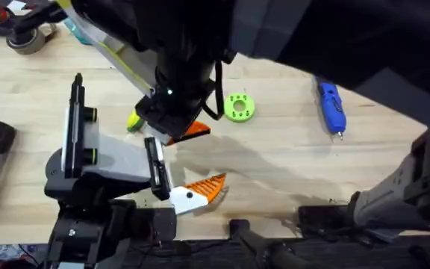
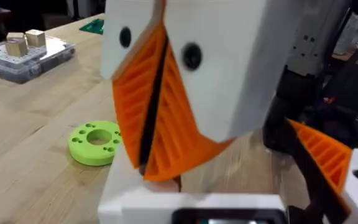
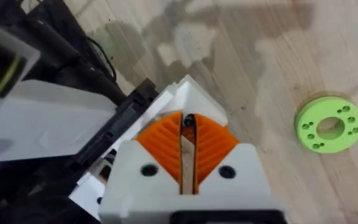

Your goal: Pick up the gripper from the table and insert it into the empty holder that is missing its gripper. Then pick up a screw, insert it into the mounting hole, and use the screwdriver to tighten it. Finally, clean up the table by picking up the vegetable and placing it into the bucket.

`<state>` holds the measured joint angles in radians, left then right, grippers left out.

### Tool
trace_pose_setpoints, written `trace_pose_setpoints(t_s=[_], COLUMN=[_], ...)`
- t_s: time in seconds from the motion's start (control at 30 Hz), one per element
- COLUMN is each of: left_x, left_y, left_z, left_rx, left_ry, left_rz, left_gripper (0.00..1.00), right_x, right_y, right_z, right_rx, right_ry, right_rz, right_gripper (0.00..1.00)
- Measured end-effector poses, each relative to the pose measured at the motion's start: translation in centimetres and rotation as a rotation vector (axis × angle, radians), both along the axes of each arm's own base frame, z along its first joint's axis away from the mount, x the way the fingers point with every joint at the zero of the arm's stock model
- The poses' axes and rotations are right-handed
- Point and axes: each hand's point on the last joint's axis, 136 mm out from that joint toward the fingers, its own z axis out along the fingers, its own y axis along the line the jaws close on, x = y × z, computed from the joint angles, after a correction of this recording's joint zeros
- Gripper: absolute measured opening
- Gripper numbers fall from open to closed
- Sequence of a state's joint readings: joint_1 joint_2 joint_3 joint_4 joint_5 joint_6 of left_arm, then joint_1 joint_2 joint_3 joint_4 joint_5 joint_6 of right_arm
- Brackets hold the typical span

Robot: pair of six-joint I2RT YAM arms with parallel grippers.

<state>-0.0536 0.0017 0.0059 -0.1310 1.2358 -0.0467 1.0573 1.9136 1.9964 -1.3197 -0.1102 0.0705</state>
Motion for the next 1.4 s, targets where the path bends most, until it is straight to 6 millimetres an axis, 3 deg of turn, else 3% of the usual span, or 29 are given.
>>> trace_pose_setpoints(t_s=[0.03,0.2,0.23,0.8,1.17,1.4], left_x=[0.0,0.1,0.1,0.1,0.1,0.1], left_y=[0.0,0.0,0.0,0.1,0.1,0.1], left_z=[0.0,0.0,0.0,0.0,0.0,0.0], left_rx=[0.000,-0.002,-0.002,0.000,0.001,0.001], left_ry=[0.001,0.006,0.006,0.000,-0.003,-0.006], left_rz=[0.000,0.004,0.005,0.007,0.007,0.007], left_gripper=[0.987,0.986,0.986,0.986,0.986,0.986], right_x=[0.0,0.7,1.1,2.4,3.6,3.3], right_y=[0.0,-0.8,-1.0,-0.3,-2.6,-4.6], right_z=[0.0,-0.1,-0.1,1.2,4.1,3.3], right_rx=[0.001,-0.026,-0.029,0.042,0.085,0.174], right_ry=[0.001,-0.016,-0.021,-0.070,-0.176,-0.242], right_rz=[-0.001,-0.019,-0.024,-0.036,-0.084,-0.112], right_gripper=[0.167,0.906,0.970,0.995,0.995,0.995])
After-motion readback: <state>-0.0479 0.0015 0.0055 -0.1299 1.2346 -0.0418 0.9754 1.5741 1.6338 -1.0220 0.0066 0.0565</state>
